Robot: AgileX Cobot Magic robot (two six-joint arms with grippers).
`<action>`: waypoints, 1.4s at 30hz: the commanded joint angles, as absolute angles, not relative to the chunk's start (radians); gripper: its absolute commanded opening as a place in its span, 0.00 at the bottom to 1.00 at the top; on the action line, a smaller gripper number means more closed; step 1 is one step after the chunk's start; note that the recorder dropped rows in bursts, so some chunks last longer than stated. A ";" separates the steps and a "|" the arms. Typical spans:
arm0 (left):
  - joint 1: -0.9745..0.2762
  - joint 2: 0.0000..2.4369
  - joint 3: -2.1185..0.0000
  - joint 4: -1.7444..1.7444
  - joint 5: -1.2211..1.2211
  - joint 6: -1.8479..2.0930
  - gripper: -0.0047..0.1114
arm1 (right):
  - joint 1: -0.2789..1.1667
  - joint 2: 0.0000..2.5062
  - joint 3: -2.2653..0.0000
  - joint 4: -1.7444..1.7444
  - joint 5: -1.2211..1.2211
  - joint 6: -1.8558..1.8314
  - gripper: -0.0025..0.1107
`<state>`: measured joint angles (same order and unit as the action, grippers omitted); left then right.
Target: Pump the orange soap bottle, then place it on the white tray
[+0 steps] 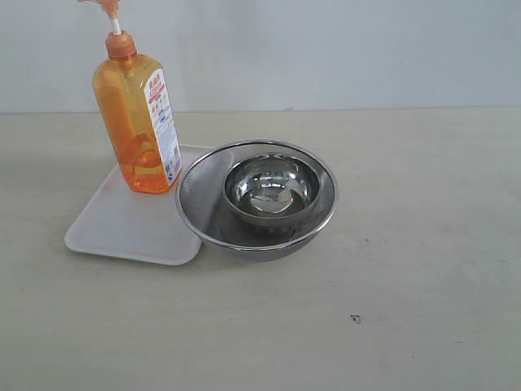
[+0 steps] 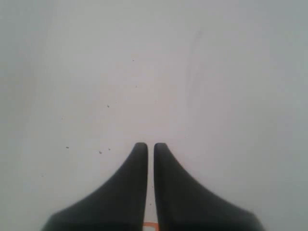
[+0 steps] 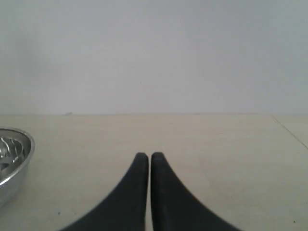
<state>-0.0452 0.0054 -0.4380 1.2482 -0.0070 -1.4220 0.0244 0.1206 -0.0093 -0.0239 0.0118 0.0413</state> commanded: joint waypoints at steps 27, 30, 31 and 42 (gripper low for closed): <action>-0.050 0.000 -0.439 1.246 -0.008 -1.428 0.08 | 0.019 0.000 0.000 -0.031 0.345 -0.035 0.02; -0.050 0.000 -0.439 1.246 -0.008 -1.428 0.08 | 0.019 0.000 0.000 -0.031 0.345 -0.035 0.02; -0.050 0.000 -0.439 1.246 -0.008 -1.428 0.08 | 0.019 0.000 0.000 -0.031 0.345 -0.035 0.02; -0.050 0.000 -0.439 1.246 -0.008 -1.428 0.08 | 0.019 0.000 0.000 -0.030 0.345 -0.032 0.02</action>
<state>-0.0452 0.0054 -0.4380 1.2482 -0.0070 -1.4220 0.0223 0.0041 0.0004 -0.0260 0.3460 -0.0250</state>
